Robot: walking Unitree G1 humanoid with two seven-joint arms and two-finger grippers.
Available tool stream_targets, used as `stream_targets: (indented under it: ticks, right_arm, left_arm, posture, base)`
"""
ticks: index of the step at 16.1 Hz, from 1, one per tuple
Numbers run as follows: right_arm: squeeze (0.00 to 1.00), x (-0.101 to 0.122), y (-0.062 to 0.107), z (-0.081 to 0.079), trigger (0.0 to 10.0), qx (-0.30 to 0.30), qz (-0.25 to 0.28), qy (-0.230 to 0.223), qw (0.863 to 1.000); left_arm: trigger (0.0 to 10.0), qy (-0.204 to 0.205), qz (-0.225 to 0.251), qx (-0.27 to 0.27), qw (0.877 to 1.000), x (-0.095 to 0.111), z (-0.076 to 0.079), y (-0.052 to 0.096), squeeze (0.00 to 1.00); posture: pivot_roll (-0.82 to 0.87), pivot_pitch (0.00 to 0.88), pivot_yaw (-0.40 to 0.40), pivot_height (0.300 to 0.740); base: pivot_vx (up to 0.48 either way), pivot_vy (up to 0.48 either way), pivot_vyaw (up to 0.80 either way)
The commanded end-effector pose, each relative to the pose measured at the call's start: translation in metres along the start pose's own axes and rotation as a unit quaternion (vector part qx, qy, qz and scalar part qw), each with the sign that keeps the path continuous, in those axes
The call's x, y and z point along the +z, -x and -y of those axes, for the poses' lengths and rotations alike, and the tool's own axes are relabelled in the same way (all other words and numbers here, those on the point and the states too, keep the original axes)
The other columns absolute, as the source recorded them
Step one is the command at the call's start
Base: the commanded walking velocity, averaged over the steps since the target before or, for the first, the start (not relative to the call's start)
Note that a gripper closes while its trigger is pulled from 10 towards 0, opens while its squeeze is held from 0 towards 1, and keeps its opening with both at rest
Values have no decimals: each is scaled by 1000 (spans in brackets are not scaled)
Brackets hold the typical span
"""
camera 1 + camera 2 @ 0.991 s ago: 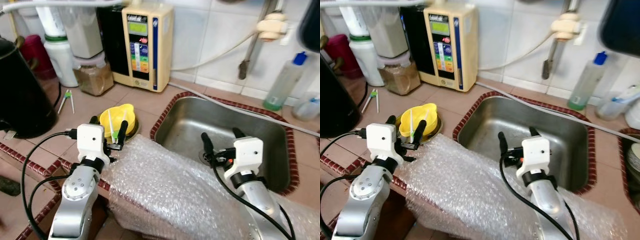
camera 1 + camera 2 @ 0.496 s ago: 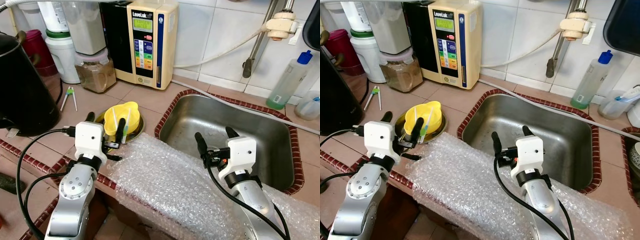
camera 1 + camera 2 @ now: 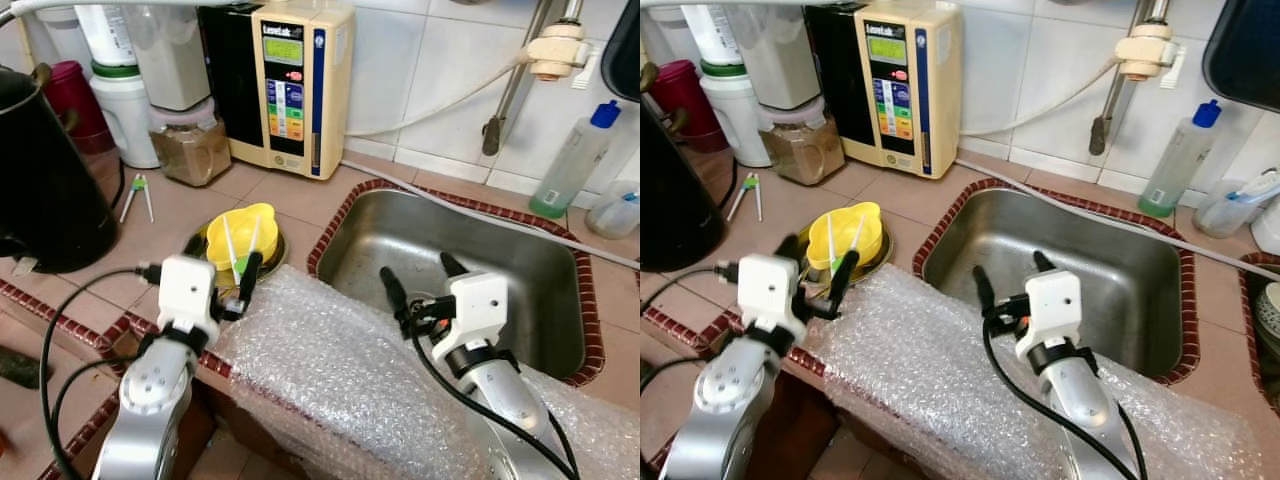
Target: Kitchen organization
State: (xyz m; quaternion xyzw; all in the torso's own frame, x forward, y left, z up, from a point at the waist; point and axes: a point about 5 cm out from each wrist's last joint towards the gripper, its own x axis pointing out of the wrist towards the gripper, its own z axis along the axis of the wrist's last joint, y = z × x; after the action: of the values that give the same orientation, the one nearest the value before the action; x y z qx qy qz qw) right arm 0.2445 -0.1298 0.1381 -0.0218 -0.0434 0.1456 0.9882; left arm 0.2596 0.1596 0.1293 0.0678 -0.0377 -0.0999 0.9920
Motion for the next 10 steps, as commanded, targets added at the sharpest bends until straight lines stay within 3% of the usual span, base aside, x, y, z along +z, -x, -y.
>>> stream_targets:
  ticks: [1,6,10]
  right_arm:
    - [0,3,2,-7,10000,25,1,-6,1000]
    - [0,2,5,-20,10000,90,-12,-22,996]
    - [0,1,12,-34,10000,151,-25,-52,987]
  left_arm:
    - [10000,0,1,-18,1000,0,2,2,0]
    - [10000,-2,-13,-41,999,-9,10,3,0]
    - [10000,3,-29,-36,999,-18,6,-3,0]
  posture:
    - [38,32,-8,740]
    - [32,30,-13,740]
    - [24,23,-7,740]
  base:
    - [0,0,0]
    - [0,0,0]
    - [0,0,0]
